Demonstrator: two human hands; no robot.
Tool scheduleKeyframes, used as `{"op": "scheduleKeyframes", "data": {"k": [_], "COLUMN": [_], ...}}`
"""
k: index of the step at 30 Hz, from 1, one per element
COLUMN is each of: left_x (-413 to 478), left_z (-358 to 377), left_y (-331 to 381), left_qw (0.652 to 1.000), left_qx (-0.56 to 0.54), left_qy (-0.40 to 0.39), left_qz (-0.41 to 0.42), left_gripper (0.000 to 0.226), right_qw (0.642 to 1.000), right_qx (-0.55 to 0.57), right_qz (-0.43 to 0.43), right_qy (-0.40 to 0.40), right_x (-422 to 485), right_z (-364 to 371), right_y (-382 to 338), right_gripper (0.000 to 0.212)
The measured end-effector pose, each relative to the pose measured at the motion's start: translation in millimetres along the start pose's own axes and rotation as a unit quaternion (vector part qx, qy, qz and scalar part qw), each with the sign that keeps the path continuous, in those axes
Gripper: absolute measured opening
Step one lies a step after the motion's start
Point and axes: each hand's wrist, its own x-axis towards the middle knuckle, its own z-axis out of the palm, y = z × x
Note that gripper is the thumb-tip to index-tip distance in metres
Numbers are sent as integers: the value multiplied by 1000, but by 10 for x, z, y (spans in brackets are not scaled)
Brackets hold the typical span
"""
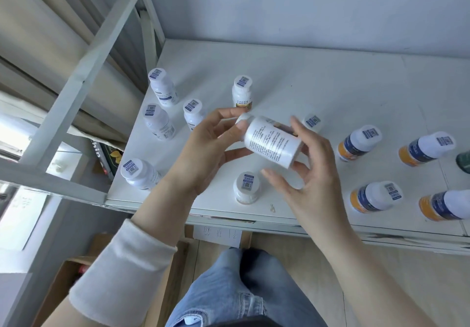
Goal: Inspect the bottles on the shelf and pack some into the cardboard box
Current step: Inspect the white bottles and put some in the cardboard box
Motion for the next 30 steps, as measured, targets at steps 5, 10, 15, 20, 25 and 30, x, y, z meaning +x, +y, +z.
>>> {"op": "scheduleKeyframes", "data": {"k": [5, 10, 15, 20, 25, 30], "left_x": [-42, -52, -75, -40, -32, -30], "left_z": [-62, -71, -65, -64, -54, -4], "left_y": [-57, -100, -107, -113, -164, -167], "left_qw": [996, 999, 998, 999, 990, 984], "left_qx": [-28, 19, -12, -44, -120, -136], "left_qy": [-70, -40, -52, -12, -29, -29], "left_qz": [44, 31, 39, -11, -63, -109], "left_gripper": [30, 19, 29, 24, 30, 41], "right_qw": [965, 987, 965, 974, 976, 993], "right_qx": [195, 132, 210, 203, 190, 80], "right_qz": [173, 88, 155, 99, 101, 65], "right_qy": [0, -23, -16, -13, 25, 57], "right_x": [49, 69, 88, 64, 108, 104], "right_z": [-88, -144, -189, -139, -108, -81], "right_y": [-67, -47, -18, -46, -82, -91], "right_gripper": [41, 50, 43, 54, 51, 52]}}
